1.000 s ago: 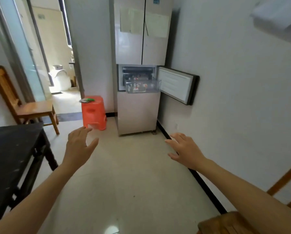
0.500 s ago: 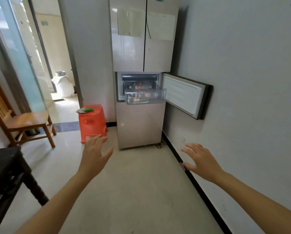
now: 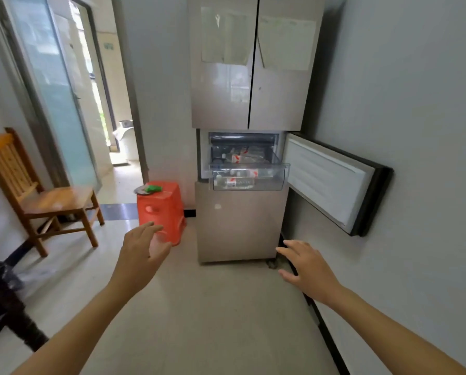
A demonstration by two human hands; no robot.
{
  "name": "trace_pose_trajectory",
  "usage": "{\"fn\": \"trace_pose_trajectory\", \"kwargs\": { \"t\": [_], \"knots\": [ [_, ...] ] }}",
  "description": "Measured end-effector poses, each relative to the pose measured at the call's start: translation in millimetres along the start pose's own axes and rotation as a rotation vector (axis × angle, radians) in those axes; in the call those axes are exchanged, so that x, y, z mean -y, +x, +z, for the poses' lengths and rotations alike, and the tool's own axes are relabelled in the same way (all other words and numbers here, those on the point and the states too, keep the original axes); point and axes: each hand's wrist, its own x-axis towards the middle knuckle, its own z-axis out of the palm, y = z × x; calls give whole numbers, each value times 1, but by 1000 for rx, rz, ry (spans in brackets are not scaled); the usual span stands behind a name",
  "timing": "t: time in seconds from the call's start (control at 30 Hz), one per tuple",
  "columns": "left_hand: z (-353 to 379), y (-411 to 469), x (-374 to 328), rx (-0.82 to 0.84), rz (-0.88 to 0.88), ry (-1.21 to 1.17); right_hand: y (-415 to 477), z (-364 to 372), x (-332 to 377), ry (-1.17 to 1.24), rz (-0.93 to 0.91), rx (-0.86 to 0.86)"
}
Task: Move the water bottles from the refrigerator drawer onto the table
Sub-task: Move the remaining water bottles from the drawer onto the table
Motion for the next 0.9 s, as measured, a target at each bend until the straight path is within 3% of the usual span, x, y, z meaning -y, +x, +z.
{"fn": "trace_pose_trajectory", "kwargs": {
  "t": [0.4,0.57,0.73,0.9],
  "knots": [
    [106,191,13,-58,-43,-167,176,42,-113,11,27,91],
    [167,270,-6,12,6,-192,230,54,-168,108,212,92],
    [227,325,-9,111,52,-114,244,95,-220,129,310,212],
    [271,376,-15,125,40,-102,297,115,-281,200,381,176]
  ]
}}
